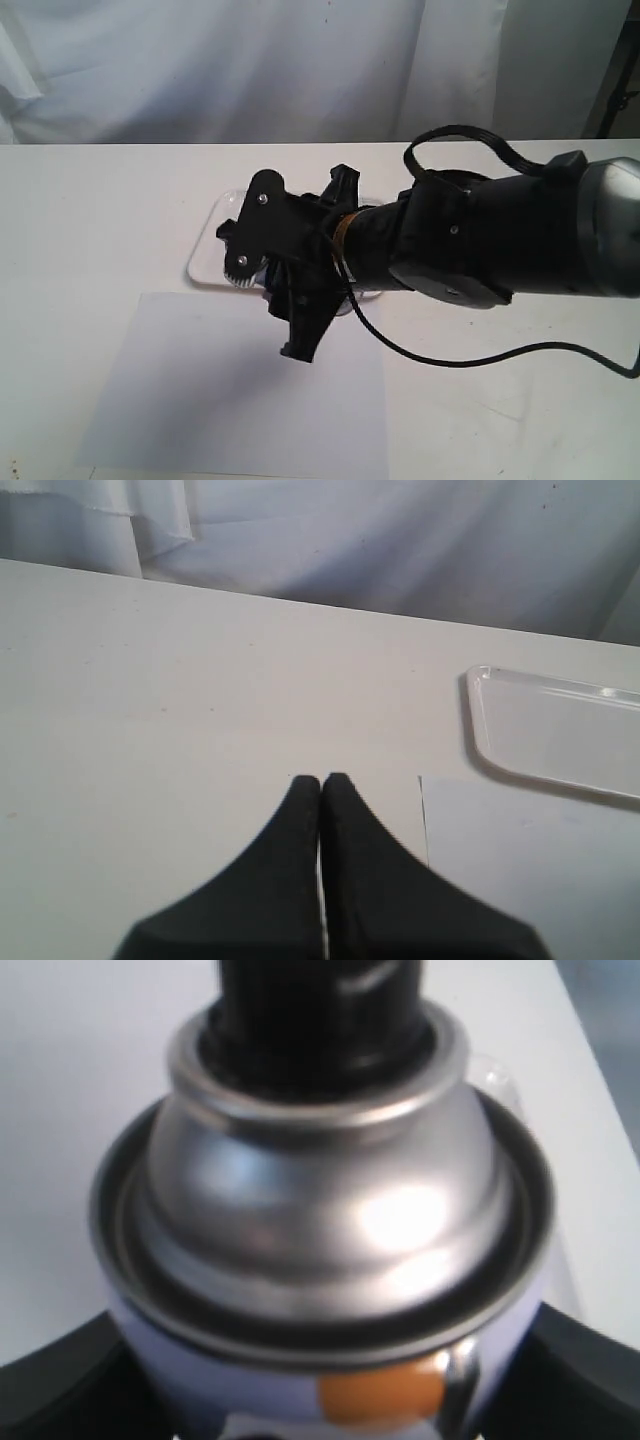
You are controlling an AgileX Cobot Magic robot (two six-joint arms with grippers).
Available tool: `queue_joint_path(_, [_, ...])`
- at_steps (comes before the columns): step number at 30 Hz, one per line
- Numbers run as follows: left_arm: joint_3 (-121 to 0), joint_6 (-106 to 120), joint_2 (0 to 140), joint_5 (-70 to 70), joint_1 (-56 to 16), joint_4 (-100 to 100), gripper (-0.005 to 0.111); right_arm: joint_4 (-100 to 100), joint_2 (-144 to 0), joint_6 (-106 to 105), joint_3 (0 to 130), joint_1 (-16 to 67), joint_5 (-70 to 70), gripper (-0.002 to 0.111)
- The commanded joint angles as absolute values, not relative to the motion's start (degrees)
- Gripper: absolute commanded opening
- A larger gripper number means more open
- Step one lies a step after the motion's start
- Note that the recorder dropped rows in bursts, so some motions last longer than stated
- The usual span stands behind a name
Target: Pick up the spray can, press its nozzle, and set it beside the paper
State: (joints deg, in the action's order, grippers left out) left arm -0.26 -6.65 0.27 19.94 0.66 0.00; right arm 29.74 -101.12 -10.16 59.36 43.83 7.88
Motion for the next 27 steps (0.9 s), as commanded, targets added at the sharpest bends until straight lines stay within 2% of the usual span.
queue_joint_path(1, [0.0, -6.9, 0.0, 19.5, 0.6, 0.0, 0.000, 13.0, -100.6, -27.9, 63.3, 43.7, 18.2, 0.000])
queue_joint_path(10, [0.0, -6.9, 0.0, 19.5, 0.6, 0.0, 0.000, 8.6, -104.2, -29.4, 75.3, 43.7, 43.4, 0.000])
queue_joint_path(27, [0.0, -6.8, 0.0, 19.5, 0.6, 0.0, 0.000, 1.7, -114.6, -35.4, 86.5, 45.6, 59.8, 0.000])
